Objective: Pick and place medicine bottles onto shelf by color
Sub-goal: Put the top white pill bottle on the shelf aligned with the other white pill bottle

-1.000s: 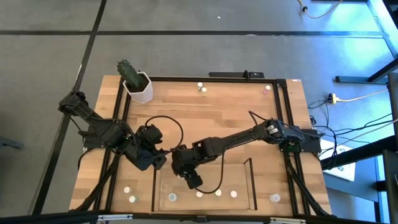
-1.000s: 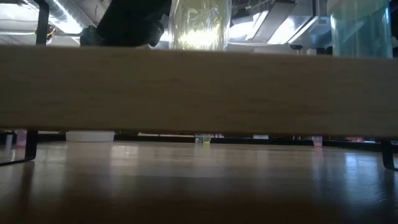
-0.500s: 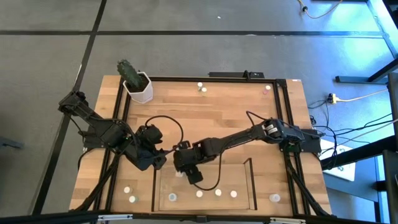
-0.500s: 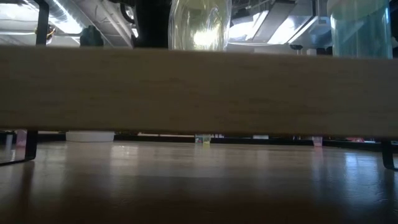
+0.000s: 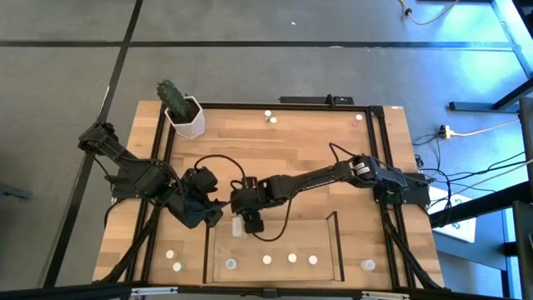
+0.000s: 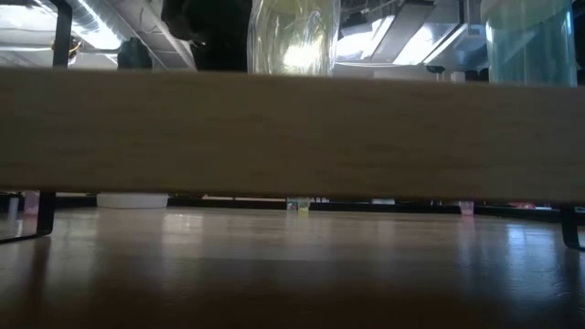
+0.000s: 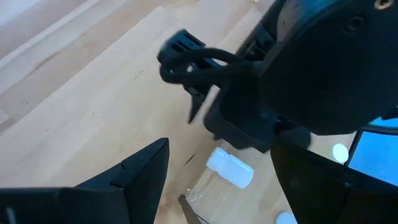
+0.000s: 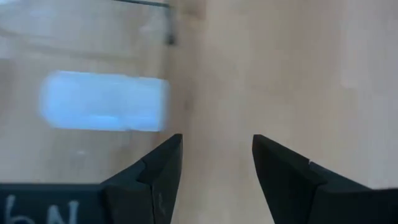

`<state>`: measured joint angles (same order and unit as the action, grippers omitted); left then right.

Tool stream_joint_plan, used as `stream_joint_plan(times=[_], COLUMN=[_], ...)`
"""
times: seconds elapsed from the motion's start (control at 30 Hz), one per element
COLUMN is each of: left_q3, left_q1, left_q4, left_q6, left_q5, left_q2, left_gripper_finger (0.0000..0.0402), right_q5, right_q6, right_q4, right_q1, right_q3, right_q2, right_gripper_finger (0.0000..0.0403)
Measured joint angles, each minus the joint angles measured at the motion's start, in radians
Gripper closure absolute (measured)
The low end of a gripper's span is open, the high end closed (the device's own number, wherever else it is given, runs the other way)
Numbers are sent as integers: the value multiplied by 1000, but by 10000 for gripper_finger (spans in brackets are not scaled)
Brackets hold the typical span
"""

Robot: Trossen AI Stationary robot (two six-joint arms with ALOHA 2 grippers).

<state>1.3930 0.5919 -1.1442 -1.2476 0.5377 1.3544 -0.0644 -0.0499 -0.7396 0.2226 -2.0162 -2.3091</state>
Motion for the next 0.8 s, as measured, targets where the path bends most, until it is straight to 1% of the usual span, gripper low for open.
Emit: stream_joint_plan(times=[0.13,0.2,0.3,0.4,0.63,0.8], left_q3=[0,0,0,0,0,0], left_q1=[0,0,0,0,0,0], left_q4=[0,0,0,0,-26,-26], left_q6=[0,1,1,1,1,1], left_q5=[0,0,0,0,0,0], left_q2=[0,0,0,0,0,0], left_gripper_finger=[127,127,127,127,127,127], right_q5=[164,196,182,145,126,11], right_q6=[10,33,84,87,116,138], right_q4=[81,112,133,139,142,135], right_q1=[11,24,46,62,69,70], right_q3=[-17,-18,-17,-17,-17,-16], right_q2=[-1,-1,-1,-1,-1,-1], right_gripper_finger=[207,207,207,207,207,207])
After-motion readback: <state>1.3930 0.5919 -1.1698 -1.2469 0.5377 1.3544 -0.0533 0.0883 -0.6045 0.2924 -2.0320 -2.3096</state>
